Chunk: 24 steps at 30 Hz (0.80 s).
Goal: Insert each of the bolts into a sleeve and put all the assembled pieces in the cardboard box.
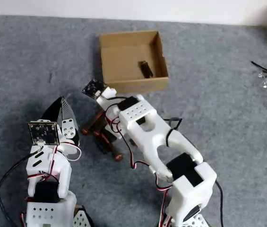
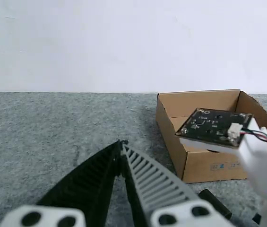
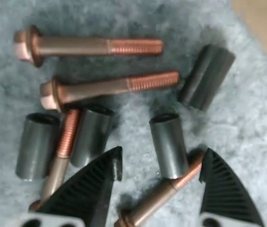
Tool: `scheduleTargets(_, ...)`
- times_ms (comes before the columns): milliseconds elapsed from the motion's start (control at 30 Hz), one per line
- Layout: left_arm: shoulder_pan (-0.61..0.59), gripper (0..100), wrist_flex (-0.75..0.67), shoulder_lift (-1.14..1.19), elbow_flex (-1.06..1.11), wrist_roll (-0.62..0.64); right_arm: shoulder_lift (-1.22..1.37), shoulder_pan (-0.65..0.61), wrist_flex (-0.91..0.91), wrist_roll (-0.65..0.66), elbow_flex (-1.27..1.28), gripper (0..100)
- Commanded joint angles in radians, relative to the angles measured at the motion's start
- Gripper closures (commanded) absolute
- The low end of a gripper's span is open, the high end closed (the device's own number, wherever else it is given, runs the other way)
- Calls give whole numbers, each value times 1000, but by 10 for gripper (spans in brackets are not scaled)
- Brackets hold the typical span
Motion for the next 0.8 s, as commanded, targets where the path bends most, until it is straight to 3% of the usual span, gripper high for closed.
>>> scheduleTargets(0, 16, 992, -17, 2, 22, -3, -51, -7, -48, 14, 8, 753)
scheduleTargets(333, 16, 992, -17, 2, 22, -3, 74, -5, -42, 14, -1, 754)
scheduleTargets(633, 16, 992, -18, 2, 22, -3, 166, -5, 84, 14, -168, 758)
scheduleTargets(767, 16, 992, -20, 2, 22, -3, 168, 1, 84, 14, -176, 899)
